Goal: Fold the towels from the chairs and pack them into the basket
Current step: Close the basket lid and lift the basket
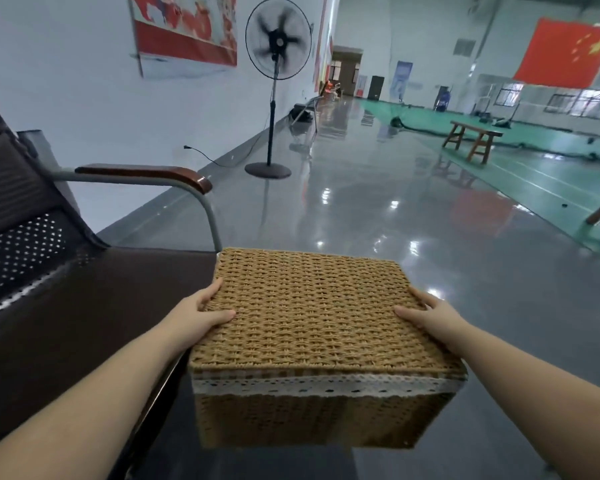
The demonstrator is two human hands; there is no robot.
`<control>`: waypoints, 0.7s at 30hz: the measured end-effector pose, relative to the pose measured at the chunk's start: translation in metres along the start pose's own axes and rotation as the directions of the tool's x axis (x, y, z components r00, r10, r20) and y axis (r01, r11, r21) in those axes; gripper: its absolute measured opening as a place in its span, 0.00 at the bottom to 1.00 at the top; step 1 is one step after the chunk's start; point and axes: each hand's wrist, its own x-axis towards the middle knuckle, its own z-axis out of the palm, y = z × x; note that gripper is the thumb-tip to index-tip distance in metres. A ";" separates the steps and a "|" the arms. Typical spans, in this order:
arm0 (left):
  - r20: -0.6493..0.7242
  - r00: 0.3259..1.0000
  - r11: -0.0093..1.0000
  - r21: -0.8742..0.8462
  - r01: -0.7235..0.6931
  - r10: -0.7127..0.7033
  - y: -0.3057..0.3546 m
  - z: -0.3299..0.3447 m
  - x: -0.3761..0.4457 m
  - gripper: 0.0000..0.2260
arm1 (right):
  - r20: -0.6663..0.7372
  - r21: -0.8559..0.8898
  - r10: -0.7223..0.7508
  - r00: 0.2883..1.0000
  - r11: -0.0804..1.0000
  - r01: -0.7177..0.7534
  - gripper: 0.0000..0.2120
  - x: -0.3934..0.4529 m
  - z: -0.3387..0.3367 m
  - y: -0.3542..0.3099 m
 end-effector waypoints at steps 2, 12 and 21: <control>0.058 0.998 0.999 -0.040 0.021 -0.018 -0.003 -0.005 0.017 0.32 | -0.019 -0.029 0.028 0.999 0.999 -0.029 0.37 0.011 0.004 -0.007; 0.193 0.978 0.997 -0.002 0.082 -0.081 0.084 -0.046 0.064 0.35 | -0.099 -0.129 0.080 0.992 0.987 -0.093 0.37 0.019 -0.035 -0.105; 0.222 0.956 0.981 0.067 0.182 -0.193 0.254 -0.087 0.052 0.36 | -0.068 -0.076 0.128 0.989 0.988 -0.133 0.37 -0.015 -0.133 -0.235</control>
